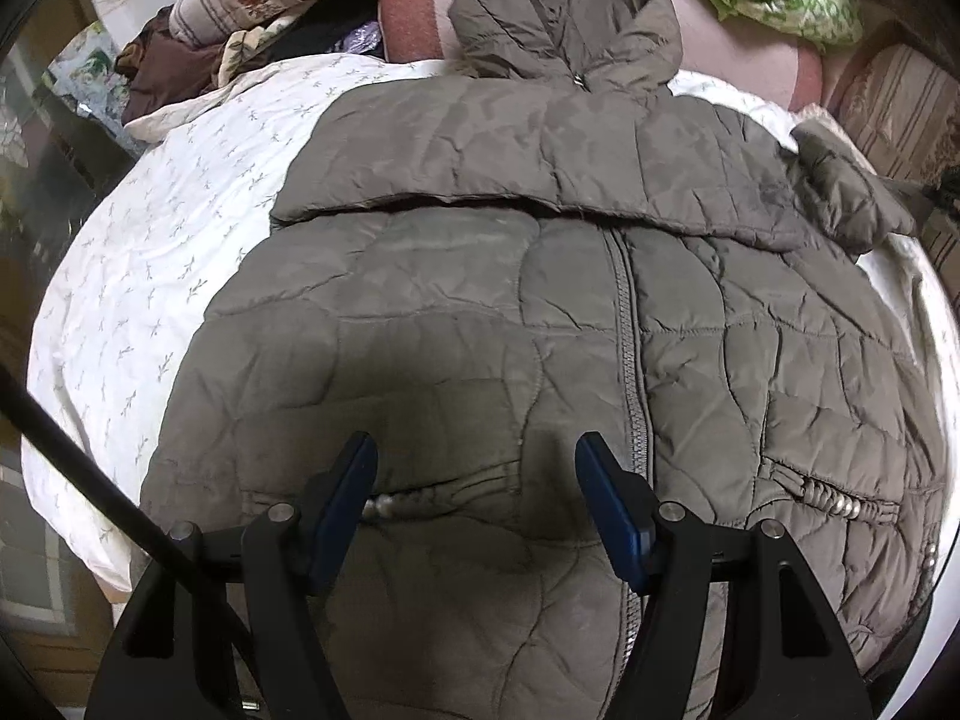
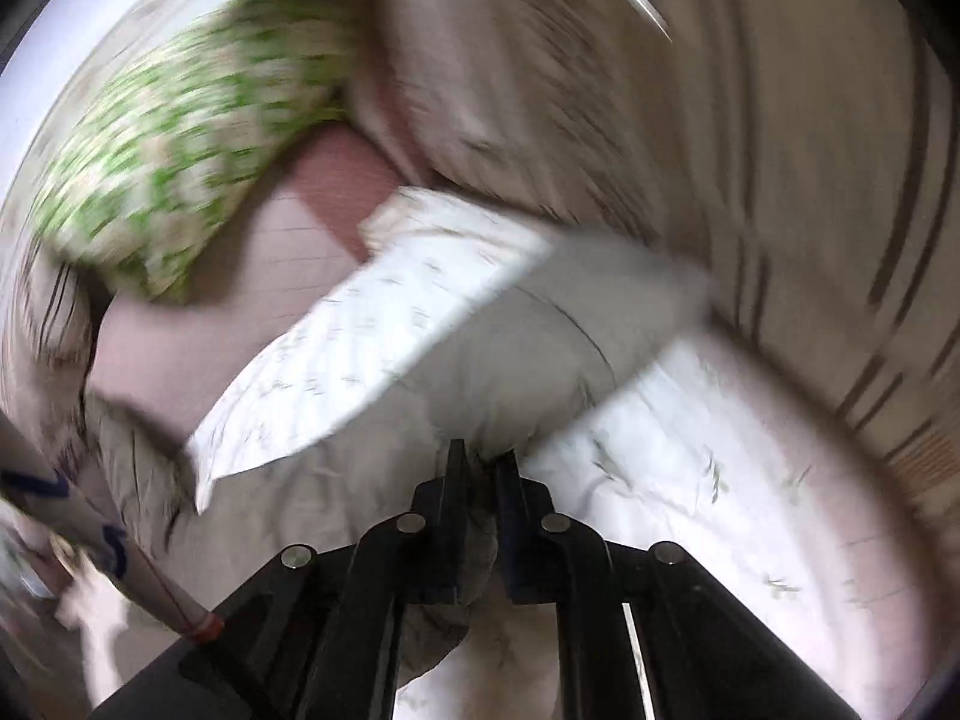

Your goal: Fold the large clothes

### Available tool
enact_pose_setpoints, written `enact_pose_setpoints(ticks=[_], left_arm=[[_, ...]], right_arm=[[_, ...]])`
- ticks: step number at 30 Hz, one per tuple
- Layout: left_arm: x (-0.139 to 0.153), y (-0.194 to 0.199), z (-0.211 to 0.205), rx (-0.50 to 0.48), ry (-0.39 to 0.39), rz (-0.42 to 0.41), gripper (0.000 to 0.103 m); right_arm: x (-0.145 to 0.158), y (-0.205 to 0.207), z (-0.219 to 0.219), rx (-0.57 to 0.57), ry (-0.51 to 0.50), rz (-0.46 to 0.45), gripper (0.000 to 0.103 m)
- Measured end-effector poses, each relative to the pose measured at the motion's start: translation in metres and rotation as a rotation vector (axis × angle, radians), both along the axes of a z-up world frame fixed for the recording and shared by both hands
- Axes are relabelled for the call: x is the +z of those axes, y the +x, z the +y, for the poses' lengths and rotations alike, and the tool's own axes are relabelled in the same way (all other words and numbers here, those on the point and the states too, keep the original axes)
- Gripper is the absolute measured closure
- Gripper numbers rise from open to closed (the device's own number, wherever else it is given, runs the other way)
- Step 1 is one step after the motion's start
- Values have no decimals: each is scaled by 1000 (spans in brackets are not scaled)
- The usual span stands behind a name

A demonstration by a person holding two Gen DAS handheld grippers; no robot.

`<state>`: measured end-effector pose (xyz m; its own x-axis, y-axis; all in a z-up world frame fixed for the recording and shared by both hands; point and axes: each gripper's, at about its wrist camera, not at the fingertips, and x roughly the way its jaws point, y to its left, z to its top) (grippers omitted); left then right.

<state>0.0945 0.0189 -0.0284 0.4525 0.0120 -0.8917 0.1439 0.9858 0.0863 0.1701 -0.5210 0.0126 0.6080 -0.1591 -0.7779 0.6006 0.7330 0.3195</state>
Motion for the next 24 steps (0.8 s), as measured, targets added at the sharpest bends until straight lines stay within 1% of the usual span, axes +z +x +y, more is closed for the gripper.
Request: enact_pose_setpoints(ticks=[1, 2, 3, 4, 7, 8, 9, 11, 13, 14, 15, 16, 17, 18, 19, 20, 22, 23, 24], left_arm=[[1, -1, 3, 2, -9, -3, 35], [4, -4, 8, 4, -20, -8, 35], [5, -7, 12, 7, -28, -13, 35], [6, -8, 15, 9, -34, -17, 35], [14, -17, 28, 23, -39, -48, 35], [18, -21, 33, 30, -33, -67, 35], [22, -25, 40, 34, -38, -91, 35], [30, -32, 53, 39, -67, -120, 35], [35, -37, 65, 50, -87, -139, 35], [37, -40, 75, 65, -94, -148, 35], [38, -42, 83, 79, -99, -153, 35], [38, -44, 88, 89, -103, -156, 35], [38, -45, 95, 103, -111, -157, 35], [37, -46, 104, 122, -121, -155, 35], [37, -47, 113, 139, -132, -152, 35], [36, -48, 120, 153, -143, -150, 35], [37, -51, 133, 171, -166, -153, 35], [38, -52, 137, 178, -171, -157, 35], [39, -53, 141, 183, -175, -160, 35]], right_arm=[[19, 2, 17, 34, -56, -7, 95], [29, 3, 28, 55, -84, -13, 95], [49, 5, 50, 100, -126, -29, 95], [60, 7, 64, 128, -144, -39, 95], [99, 13, 127, 260, -208, -81, 95], [106, 15, 142, 290, -215, -89, 95], [116, 16, 167, 341, -222, -104, 95], [129, 20, 212, 429, -228, -126, 95], [135, 25, 254, 512, -227, -140, 95], [136, 28, 285, 571, -224, -144, 95], [136, 29, 302, 604, -222, -144, 95], [133, 31, 330, 659, -223, -139, 95], [129, 32, 346, 688, -225, -133, 95], [121, 35, 373, 737, -230, -113, 95], [110, 38, 396, 773, -233, -89, 95], [101, 37, 409, 795, -235, -72, 95], [67, 41, 452, 853, -254, -3, 95], [56, 45, 461, 866, -262, 21, 95], [37, 47, 479, 887, -274, 60, 95]])
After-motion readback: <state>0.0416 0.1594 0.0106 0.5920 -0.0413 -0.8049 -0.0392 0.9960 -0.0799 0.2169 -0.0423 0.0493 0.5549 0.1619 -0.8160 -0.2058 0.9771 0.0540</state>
